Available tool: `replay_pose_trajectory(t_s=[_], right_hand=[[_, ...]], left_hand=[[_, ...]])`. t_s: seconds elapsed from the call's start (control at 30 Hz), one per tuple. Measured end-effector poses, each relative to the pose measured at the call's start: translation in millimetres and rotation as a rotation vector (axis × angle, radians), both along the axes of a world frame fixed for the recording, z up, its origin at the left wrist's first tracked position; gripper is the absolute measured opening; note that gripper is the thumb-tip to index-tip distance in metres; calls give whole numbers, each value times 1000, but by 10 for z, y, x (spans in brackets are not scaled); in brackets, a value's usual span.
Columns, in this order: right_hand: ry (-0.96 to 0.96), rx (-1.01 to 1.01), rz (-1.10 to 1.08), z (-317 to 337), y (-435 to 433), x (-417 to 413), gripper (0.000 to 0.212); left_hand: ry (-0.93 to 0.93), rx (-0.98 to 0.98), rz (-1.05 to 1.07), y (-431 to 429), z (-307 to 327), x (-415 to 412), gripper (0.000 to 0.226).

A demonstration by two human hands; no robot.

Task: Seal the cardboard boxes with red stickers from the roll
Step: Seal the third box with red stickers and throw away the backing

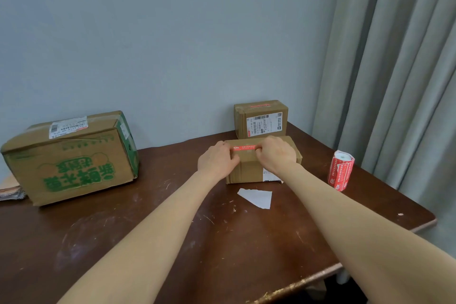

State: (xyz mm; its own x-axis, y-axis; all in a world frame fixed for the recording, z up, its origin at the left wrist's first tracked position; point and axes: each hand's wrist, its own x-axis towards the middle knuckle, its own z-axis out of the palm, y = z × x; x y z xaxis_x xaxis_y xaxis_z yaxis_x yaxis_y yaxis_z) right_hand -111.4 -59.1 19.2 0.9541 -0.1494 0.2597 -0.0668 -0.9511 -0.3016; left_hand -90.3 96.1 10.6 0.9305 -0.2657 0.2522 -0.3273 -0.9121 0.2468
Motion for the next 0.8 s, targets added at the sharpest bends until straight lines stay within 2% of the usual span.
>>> replay_pose_trajectory(t_s=[0.13, 0.2, 0.33, 0.63, 0.8], right_hand=[[-7, -71, -34, -72, -56, -16, 35], [-5, -37, -52, -94, -54, -6, 36], [-7, -38, -17, -73, 2, 15, 34], [32, -123, 39, -35, -59, 82, 38], [57, -142, 21, -85, -47, 128, 40]], left_hand=[[85, -18, -46, -27, -19, -2, 46], [115, -33, -48, -13, -33, 1, 45], [93, -27, -25, 15, -8, 28, 42], [18, 144, 23, -31, -40, 61, 47], [75, 132, 39, -43, -44, 72, 46]])
